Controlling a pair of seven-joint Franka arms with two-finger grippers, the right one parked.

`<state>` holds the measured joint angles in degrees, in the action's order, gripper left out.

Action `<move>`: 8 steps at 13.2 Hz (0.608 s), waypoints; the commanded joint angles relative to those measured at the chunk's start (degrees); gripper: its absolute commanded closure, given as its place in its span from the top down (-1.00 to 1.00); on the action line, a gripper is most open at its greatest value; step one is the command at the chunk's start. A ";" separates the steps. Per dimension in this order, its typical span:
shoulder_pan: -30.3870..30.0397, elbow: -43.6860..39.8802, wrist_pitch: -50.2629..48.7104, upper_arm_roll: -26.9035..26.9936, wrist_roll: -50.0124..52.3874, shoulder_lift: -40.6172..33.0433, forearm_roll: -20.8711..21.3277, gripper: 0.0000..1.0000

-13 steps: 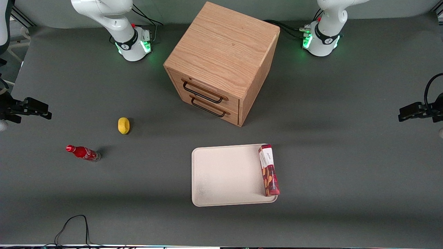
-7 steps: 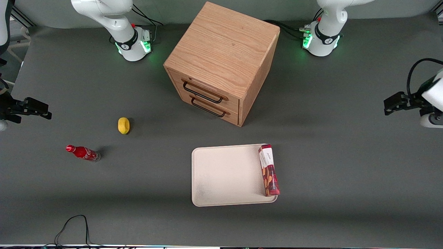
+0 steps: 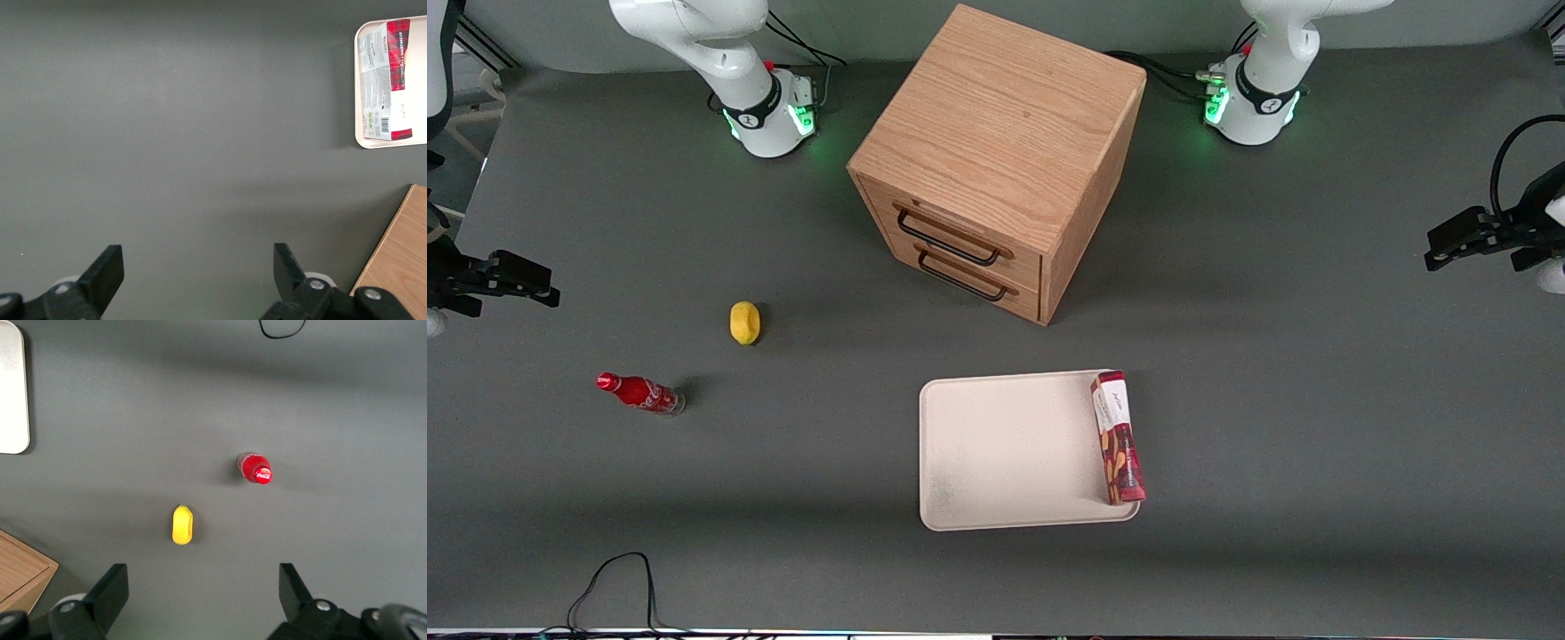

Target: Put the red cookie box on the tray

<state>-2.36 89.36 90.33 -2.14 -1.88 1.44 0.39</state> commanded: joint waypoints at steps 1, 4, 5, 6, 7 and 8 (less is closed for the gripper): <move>1.92 -0.33 -1.30 0.73 0.47 -0.56 -0.74 1.00; 0.96 -0.33 -1.47 -0.31 -0.14 -0.30 -0.92 1.00; 0.87 -0.33 -1.47 -0.32 -0.23 -0.30 -1.09 1.00; 0.87 -0.24 -1.47 -0.32 -0.23 -0.30 -1.10 1.00; 1.04 -0.24 -1.47 -0.32 -0.23 -0.30 -1.10 1.00; 1.04 -0.24 -1.56 -0.32 -0.23 -0.30 -1.10 1.00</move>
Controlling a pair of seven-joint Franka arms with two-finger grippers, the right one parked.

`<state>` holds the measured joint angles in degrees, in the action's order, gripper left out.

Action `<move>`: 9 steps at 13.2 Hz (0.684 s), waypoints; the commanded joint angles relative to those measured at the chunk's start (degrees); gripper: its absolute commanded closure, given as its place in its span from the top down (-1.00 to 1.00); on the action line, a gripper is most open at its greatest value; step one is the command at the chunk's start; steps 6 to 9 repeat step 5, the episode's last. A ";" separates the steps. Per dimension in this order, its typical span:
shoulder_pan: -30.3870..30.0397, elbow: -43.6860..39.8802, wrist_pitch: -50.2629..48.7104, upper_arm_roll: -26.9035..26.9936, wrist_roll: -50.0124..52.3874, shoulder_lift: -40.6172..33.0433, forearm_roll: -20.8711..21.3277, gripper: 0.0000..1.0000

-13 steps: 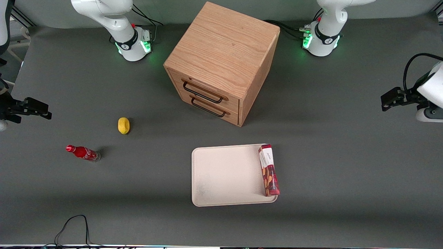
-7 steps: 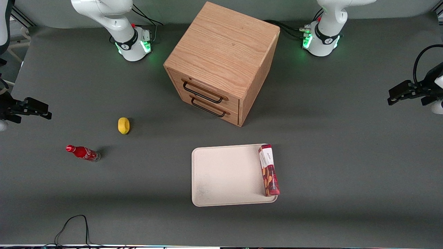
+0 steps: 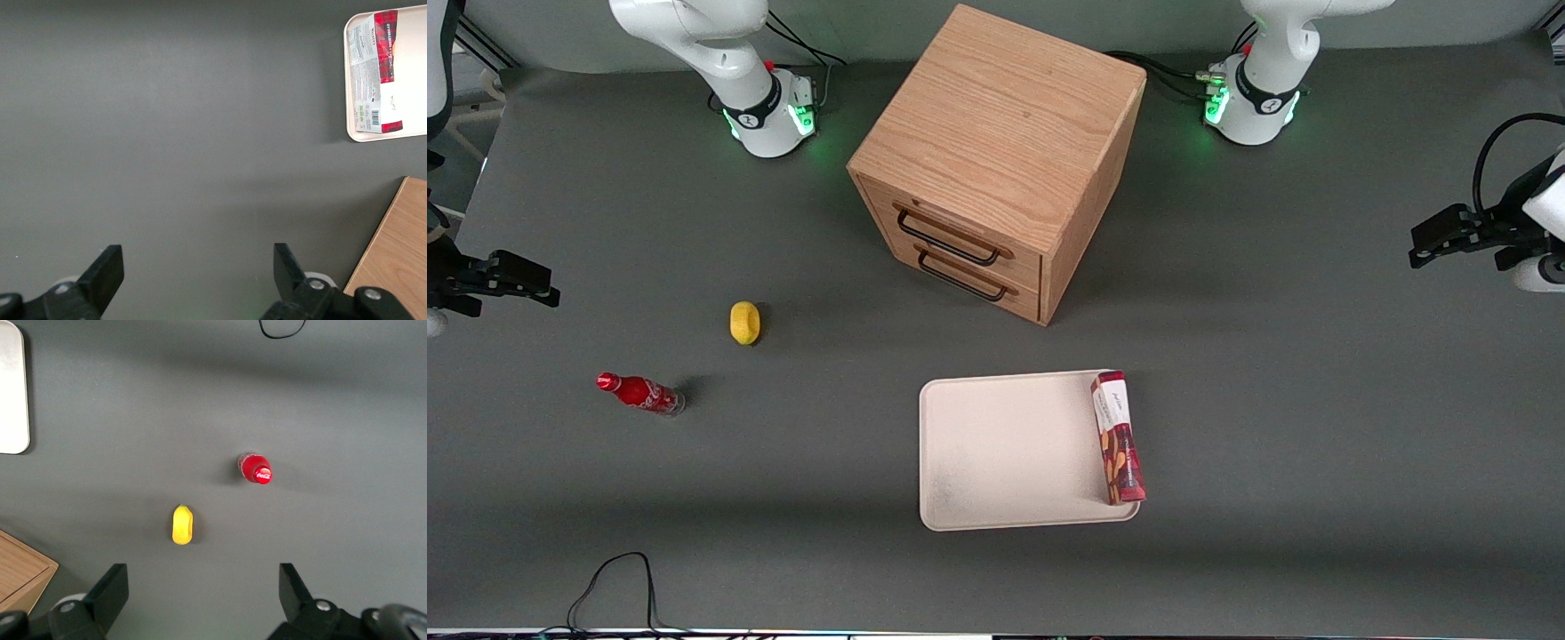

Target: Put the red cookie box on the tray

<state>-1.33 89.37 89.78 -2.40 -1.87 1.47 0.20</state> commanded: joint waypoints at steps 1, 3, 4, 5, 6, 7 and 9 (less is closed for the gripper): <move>0.09 -0.25 -1.01 -0.06 -0.24 -0.24 -0.91 1.00; 0.01 -0.25 -1.10 0.02 -0.15 -0.33 -0.82 1.00; 0.01 -0.25 -1.10 0.02 -0.15 -0.33 -0.82 1.00; 0.09 -0.25 -1.10 0.02 -0.06 -0.33 -0.82 1.00; 0.09 -0.25 -1.10 0.02 -0.06 -0.33 -0.82 1.00; 0.09 -0.25 -1.10 0.02 -0.06 -0.33 -0.82 1.00; 0.09 -0.25 -1.10 0.02 -0.06 -0.33 -0.82 1.00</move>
